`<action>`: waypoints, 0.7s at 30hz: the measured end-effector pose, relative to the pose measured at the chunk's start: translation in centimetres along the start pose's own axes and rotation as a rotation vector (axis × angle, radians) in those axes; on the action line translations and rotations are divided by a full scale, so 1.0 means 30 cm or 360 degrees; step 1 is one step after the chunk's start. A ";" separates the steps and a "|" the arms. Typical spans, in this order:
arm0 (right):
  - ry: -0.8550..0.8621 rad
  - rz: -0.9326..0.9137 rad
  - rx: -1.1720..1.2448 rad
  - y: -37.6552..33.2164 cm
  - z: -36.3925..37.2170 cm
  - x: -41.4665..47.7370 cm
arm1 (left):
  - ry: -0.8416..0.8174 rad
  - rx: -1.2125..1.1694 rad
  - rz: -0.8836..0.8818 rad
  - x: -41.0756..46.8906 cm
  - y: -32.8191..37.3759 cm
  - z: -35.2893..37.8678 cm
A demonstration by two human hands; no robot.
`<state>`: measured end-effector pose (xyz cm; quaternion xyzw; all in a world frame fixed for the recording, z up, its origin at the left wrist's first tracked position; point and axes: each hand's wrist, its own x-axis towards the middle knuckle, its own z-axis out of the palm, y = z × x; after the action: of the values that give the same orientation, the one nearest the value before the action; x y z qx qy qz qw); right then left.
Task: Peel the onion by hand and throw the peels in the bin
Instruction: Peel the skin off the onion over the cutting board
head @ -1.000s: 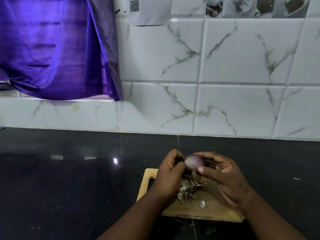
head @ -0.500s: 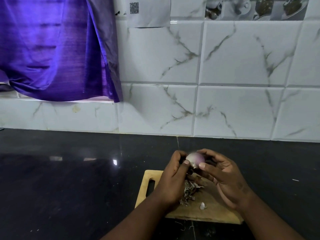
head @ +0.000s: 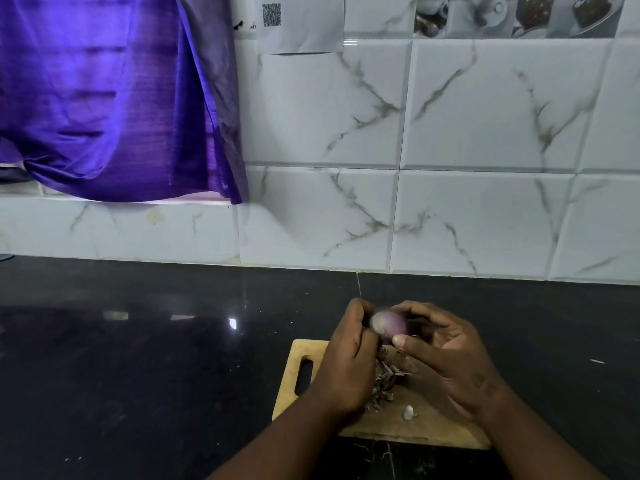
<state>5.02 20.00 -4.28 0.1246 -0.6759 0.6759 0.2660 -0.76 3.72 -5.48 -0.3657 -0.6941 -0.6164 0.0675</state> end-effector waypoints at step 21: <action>0.0070 0.0390 0.0480 0.002 0.010 0.017 | 0.0152 0.0018 0.0097 0.011 -0.023 0.015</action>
<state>4.50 19.80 -4.06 0.0649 -0.5712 0.7994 0.1747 -1.24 4.30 -5.97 -0.3562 -0.6820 -0.6270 0.1213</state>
